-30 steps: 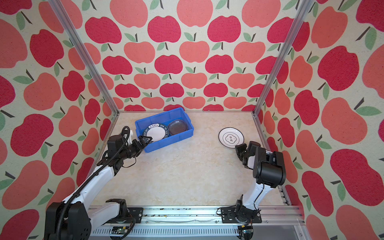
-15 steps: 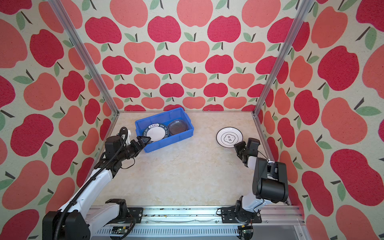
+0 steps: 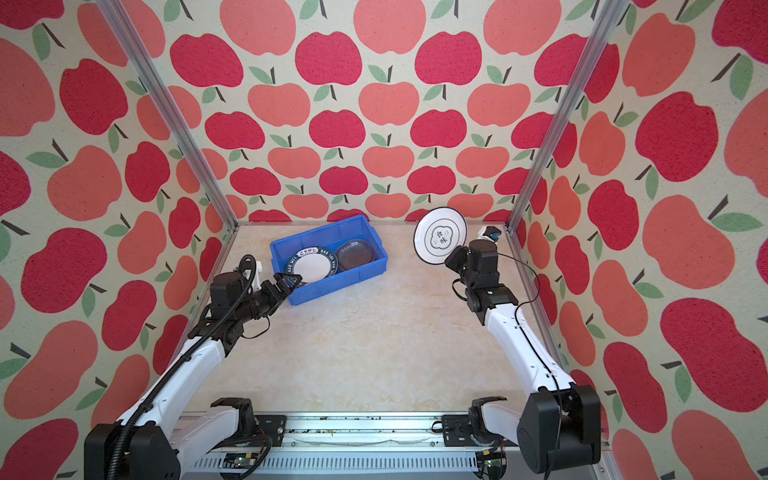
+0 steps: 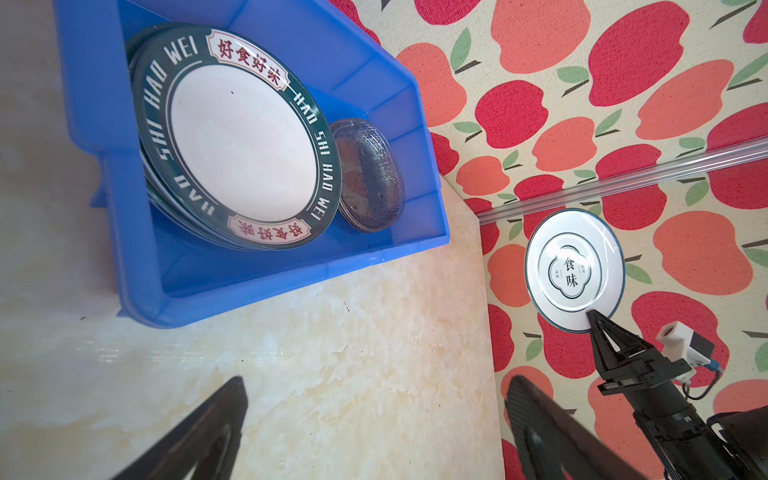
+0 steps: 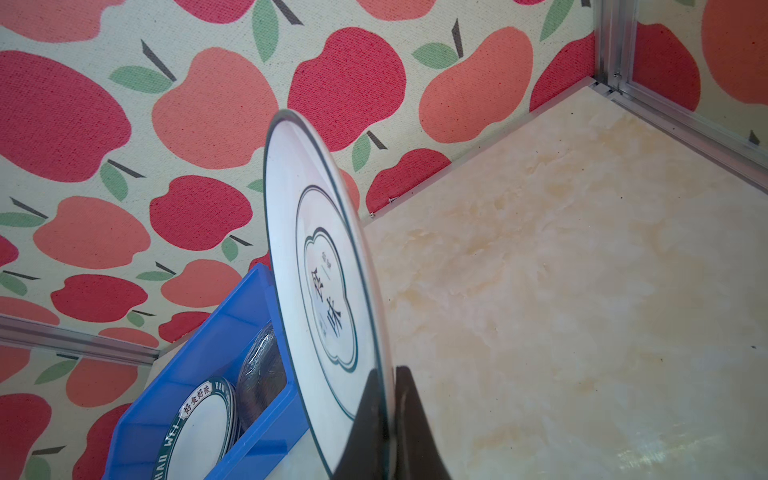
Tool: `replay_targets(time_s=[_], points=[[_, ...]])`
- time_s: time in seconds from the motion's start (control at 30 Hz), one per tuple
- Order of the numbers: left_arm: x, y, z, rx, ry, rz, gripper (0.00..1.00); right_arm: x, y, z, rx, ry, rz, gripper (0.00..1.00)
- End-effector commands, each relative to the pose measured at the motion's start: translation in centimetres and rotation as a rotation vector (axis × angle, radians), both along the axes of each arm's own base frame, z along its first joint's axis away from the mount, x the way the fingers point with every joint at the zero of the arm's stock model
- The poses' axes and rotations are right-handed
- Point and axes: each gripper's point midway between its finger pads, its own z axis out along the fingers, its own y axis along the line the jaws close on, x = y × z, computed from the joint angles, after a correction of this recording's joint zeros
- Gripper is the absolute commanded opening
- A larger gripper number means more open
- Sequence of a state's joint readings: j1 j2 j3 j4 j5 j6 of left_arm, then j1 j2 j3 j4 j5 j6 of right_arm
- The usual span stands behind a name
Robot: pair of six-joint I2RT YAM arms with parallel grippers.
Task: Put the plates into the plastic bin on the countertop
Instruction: 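Lift the white plate upright with the right gripper toward the bin, then lower the white plate into the blue bin onto the stacked plates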
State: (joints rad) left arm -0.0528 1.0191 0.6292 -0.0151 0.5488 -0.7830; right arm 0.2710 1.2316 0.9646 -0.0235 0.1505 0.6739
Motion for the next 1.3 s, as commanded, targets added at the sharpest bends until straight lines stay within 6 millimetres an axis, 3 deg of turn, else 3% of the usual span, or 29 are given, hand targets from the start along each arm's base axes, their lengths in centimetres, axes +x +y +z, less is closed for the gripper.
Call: replay_targets(time_s=[0.0,0.17,0.47,0.73,0.93,1.27], points=[[-0.1,0.2,1.4,0.028,-0.047,0.003,0.99,0.9,3.0,3.7,-0.031,-0.074,0.059,0.0],[-0.2,0.4,1.7,0.031,-0.054,0.007,0.99,2.4,10.0,6.5,-0.004,-0.104,0.237,0.0],[-0.4,0.5,2.2,0.047,-0.061,0.007,0.99,4.1,22.5,6.9,0.033,-0.054,0.513,0.0],[-0.9,1.6,3.0,0.056,-0.071,0.017,0.99,4.6,31.0,3.4,0.175,0.102,0.702,0.0],[-0.6,2.7,3.9,0.031,-0.087,0.031,0.99,4.4,35.7,-0.5,0.24,0.25,0.811,0.0],[1.2,3.1,4.6,0.011,-0.099,0.013,0.99,5.1,38.6,-7.1,0.301,0.442,0.869,0.0]])
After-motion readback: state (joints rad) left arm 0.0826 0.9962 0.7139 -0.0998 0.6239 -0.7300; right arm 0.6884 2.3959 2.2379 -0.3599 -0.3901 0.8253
